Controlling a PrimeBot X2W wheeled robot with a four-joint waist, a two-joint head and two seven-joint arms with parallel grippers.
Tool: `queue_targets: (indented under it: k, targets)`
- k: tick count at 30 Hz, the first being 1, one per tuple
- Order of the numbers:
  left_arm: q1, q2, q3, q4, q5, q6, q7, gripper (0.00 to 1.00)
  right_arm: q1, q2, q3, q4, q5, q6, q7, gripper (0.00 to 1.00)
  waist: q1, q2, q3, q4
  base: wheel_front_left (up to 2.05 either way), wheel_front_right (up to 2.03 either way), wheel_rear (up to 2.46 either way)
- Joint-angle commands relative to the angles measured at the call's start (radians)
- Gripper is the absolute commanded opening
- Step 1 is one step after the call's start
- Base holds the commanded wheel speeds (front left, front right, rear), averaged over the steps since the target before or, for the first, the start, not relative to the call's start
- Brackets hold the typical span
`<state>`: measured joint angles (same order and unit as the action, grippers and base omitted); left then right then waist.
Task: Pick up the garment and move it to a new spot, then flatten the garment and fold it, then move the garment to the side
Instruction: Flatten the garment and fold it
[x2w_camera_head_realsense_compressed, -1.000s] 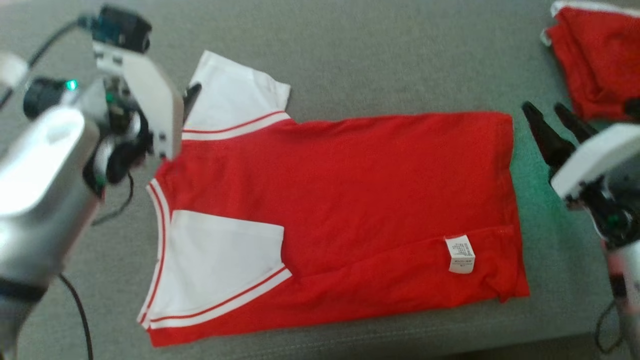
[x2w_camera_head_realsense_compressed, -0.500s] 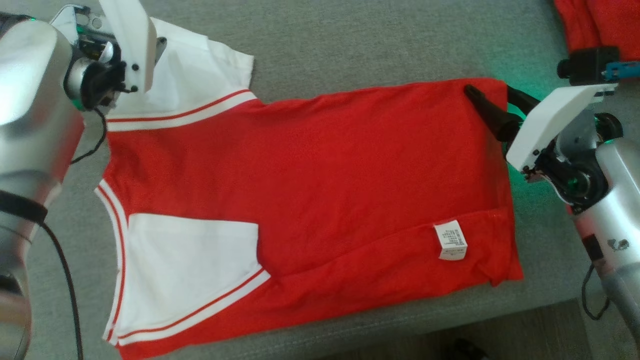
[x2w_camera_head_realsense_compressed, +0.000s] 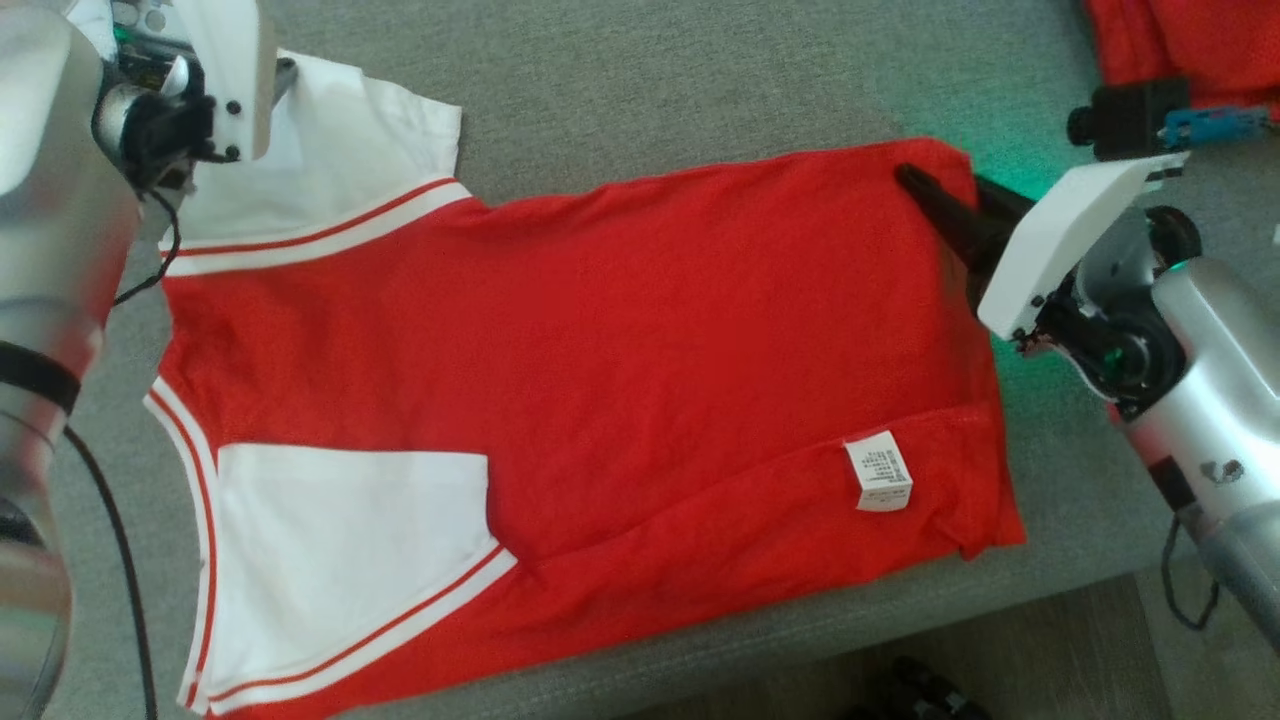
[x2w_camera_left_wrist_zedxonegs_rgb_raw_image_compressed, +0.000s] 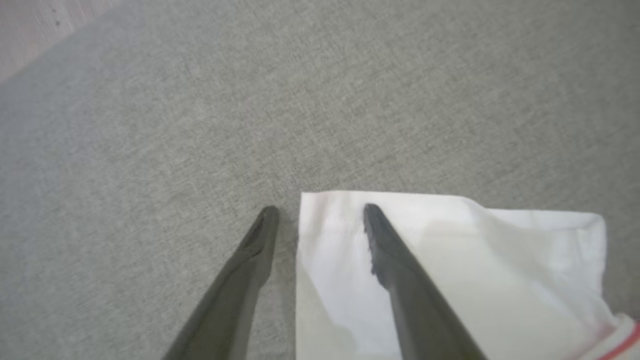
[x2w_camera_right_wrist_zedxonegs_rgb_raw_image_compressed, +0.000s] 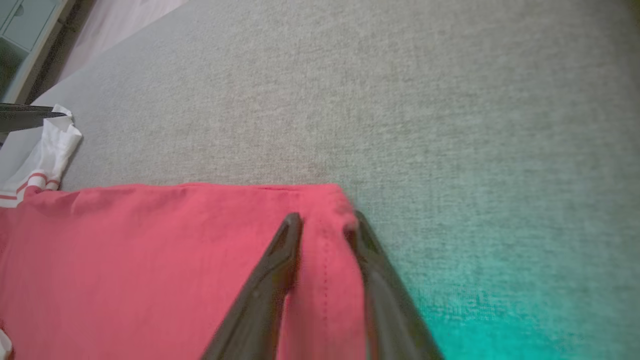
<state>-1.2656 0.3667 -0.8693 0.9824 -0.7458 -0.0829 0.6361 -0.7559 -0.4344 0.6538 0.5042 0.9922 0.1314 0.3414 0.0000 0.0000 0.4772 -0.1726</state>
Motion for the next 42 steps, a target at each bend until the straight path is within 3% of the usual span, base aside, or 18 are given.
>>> queue_targets:
  k: [1, 2, 11, 19, 34, 38, 42]
  targets:
    - [-0.049, 0.021, 0.009, -0.001, -0.007, -0.008, 0.015, 0.00, 0.019, -0.011, 0.037, -0.006, 0.012, -0.001, -0.008, 0.19, 0.0000, 0.0000, -0.004, 0.000, 0.00, 0.00, 0.00]
    - [-0.050, 0.020, 0.005, 0.003, -0.006, -0.011, 0.015, 0.00, 0.014, -0.014, 0.047, -0.005, 0.016, -0.001, -0.022, 0.00, 0.0000, 0.0000, -0.006, 0.001, 0.00, 0.00, 0.00]
    - [-0.080, 0.028, -0.003, 0.039, 0.034, 0.011, -0.134, 0.00, -0.045, -0.007, 0.060, 0.072, 0.012, -0.001, -0.251, 0.00, 0.0000, 0.0000, -0.019, 0.008, 0.00, 0.00, 0.00]
    - [-0.107, 0.022, -0.001, 0.068, 0.061, 0.036, -0.292, 0.00, -0.111, -0.002, 0.095, 0.144, 0.027, -0.001, -0.357, 0.00, 0.0000, 0.0000, -0.036, 0.021, 0.00, 0.00, 0.00]
    - [-0.044, -0.005, -0.006, 0.089, -0.004, -0.039, -0.346, 0.00, -0.086, -0.048, 0.189, 0.213, 0.080, -0.001, -0.447, 0.00, 0.0000, 0.0000, -0.149, 0.084, 0.00, 0.00, 0.00]
    - [0.004, 0.006, -0.038, 0.007, -0.047, -0.047, -0.320, 0.00, -0.058, -0.076, 0.218, 0.213, 0.092, -0.001, -0.480, 0.00, 0.0000, 0.0000, -0.177, 0.117, 0.00, 0.00, 0.00]
    - [0.056, 0.052, -0.092, -0.143, -0.126, -0.047, -0.258, 0.00, -0.037, -0.106, 0.252, 0.209, 0.102, -0.001, -0.496, 0.00, 0.0000, 0.0000, -0.200, 0.151, 0.00, 0.00, 0.00]
